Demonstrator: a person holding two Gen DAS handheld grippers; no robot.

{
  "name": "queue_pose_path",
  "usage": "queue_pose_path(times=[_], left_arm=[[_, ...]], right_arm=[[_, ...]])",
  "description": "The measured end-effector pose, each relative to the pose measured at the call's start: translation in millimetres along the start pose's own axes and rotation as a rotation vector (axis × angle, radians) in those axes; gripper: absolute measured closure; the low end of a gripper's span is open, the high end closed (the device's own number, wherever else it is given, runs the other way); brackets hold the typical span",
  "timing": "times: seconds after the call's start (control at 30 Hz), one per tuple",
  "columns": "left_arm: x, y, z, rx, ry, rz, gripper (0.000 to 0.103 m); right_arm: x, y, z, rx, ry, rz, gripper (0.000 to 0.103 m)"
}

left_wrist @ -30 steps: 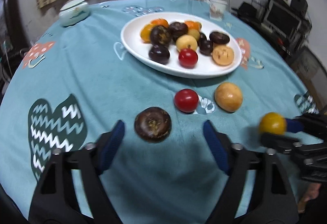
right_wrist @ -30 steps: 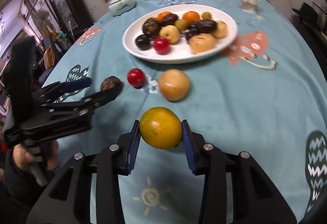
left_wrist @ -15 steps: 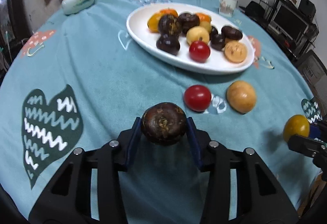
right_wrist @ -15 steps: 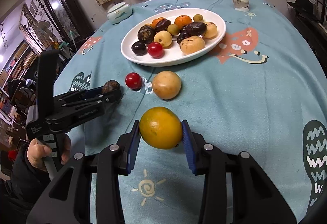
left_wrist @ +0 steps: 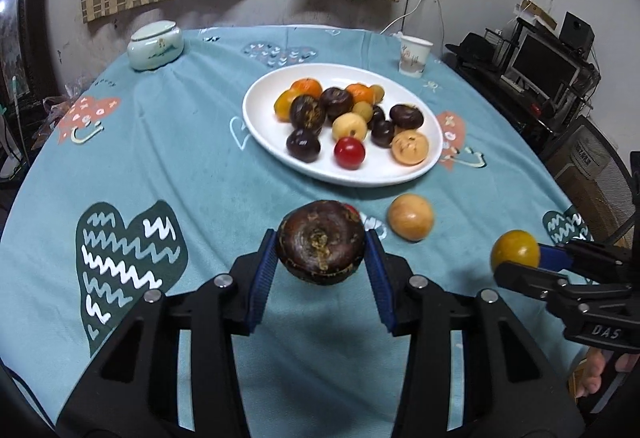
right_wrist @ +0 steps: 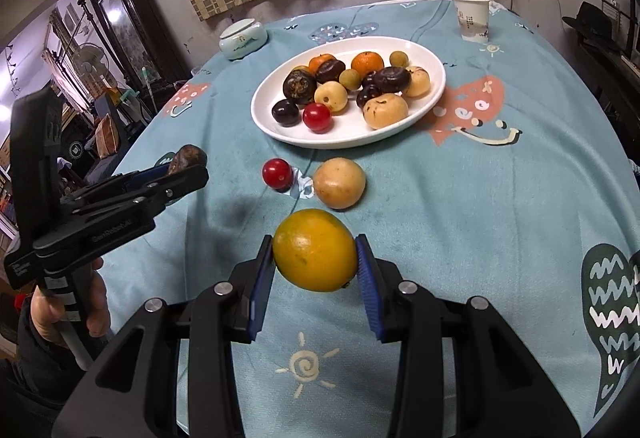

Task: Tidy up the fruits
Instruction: 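Carry the yellow-orange fruit and dark brown fruit onto the white plate and release both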

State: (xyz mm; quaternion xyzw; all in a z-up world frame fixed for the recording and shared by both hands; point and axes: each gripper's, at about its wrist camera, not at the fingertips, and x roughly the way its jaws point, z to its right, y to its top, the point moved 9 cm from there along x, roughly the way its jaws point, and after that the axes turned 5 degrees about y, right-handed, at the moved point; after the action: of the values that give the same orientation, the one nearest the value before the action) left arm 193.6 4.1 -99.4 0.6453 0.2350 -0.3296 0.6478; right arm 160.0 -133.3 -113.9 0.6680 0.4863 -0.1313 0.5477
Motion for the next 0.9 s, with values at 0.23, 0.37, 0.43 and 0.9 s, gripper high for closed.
queue_pose_path(times=[0.23,0.37,0.43,0.9], left_arm=[[-0.9,36.6,10.1,0.065,0.012,0.025,0.058],[20.4,77.7,17.3,0.100,0.019,0.022,0.058],[33.5,93.7,20.6,0.105,0.013,0.010,0.058],[122.8,130.8,-8.2,0.066,0.110,-0.095,0.058]], right_arm=[[-1.2,24.5,2.3,-0.025,-0.015,0.023,0.063],[6.0,56.3,-0.3,-0.078,-0.013,0.037,0.063],[16.3,76.4,-2.7,-0.109,-0.007,0.035,0.063],[93.3,118.5,24.4,-0.077,-0.010,-0.028,0.063]])
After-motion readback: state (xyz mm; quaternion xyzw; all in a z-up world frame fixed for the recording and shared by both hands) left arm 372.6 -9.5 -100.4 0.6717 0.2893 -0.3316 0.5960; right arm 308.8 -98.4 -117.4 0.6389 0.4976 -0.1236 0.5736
